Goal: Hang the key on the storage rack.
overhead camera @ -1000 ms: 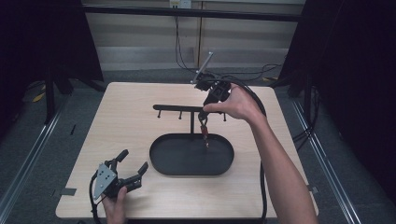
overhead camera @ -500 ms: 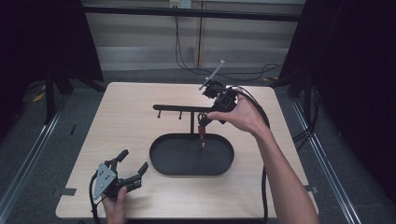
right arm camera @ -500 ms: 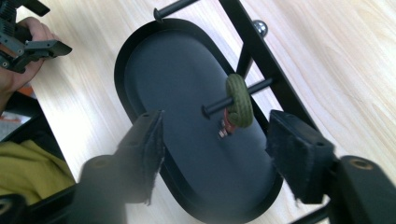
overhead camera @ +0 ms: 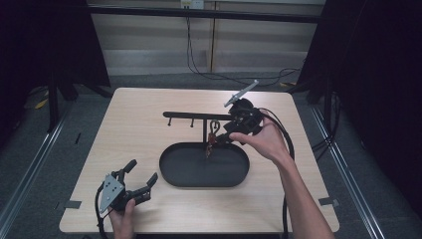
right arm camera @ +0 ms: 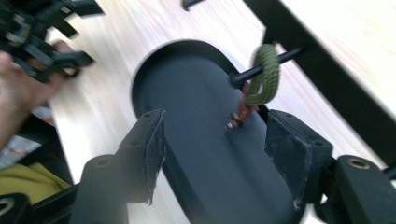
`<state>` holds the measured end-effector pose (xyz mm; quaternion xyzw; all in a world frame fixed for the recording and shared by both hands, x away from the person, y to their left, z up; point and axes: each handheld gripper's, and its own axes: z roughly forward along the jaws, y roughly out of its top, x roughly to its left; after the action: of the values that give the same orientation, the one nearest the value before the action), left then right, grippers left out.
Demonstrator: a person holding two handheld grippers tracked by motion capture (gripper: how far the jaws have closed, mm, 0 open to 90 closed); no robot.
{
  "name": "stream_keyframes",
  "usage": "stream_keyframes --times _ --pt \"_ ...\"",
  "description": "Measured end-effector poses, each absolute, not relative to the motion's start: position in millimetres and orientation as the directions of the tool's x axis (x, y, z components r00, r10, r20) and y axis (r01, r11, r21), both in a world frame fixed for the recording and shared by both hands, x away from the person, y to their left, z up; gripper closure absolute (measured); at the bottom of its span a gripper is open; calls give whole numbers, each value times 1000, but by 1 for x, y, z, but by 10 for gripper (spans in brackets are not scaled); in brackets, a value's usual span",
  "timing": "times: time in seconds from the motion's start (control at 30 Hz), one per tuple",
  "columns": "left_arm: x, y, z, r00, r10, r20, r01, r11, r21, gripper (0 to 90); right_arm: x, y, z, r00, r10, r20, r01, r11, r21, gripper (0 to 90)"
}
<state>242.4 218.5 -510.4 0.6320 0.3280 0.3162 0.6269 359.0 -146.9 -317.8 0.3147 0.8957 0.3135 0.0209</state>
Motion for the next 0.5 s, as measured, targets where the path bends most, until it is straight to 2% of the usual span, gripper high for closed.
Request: stream_keyframes --times 0.1,0.2,0.5 --pt "242 219 -510 585 811 -10 17 0 1000 159 352 -149 -325 -809 565 164 536 593 600 382" --pt "242 219 -510 585 811 -10 17 0 1000 159 343 -150 -334 -821 550 152 507 581 637 419" --pt "242 218 -510 585 811 -12 18 2 1000 159 314 -149 -360 -807 582 93 457 518 723 395"
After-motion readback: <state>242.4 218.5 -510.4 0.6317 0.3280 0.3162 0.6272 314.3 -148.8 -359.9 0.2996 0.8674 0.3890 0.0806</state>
